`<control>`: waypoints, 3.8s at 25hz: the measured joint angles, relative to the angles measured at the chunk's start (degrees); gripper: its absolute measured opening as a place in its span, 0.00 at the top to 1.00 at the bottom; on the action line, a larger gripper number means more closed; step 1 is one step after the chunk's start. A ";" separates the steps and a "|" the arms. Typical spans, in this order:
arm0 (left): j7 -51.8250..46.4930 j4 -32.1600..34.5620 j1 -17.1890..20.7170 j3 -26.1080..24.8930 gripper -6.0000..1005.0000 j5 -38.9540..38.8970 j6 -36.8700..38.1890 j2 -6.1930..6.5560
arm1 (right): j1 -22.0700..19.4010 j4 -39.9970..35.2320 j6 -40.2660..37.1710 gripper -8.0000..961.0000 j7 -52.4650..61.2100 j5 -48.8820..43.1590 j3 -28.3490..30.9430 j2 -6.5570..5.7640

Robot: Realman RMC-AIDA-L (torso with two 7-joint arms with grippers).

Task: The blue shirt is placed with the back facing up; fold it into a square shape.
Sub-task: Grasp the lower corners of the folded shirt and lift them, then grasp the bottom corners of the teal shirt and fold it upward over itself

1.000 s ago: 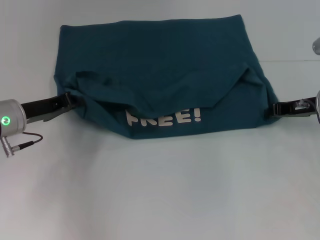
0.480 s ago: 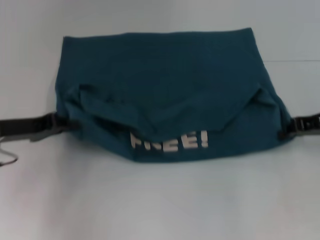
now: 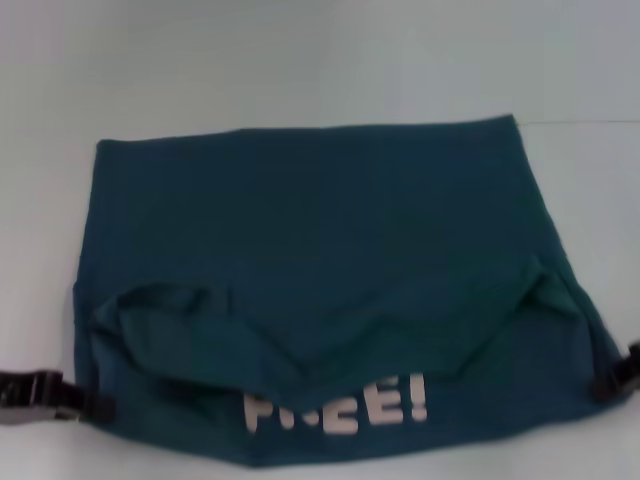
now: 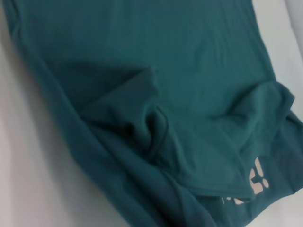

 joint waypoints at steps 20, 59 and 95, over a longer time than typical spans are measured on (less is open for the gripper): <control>-5.03 -7.79 -10.80 -9.05 0.98 1.82 -9.02 2.87 | 5.04 0.28 9.25 0.96 -0.84 3.59 17.61 -0.05; -13.32 -12.90 -17.30 1.98 0.98 -2.14 -57.48 -3.61 | 12.69 9.20 60.44 0.96 5.52 5.36 -2.06 6.20; -14.52 -13.96 -18.33 3.63 0.98 -3.61 -62.62 -3.85 | 16.05 10.83 63.87 0.96 7.97 3.08 -4.82 5.70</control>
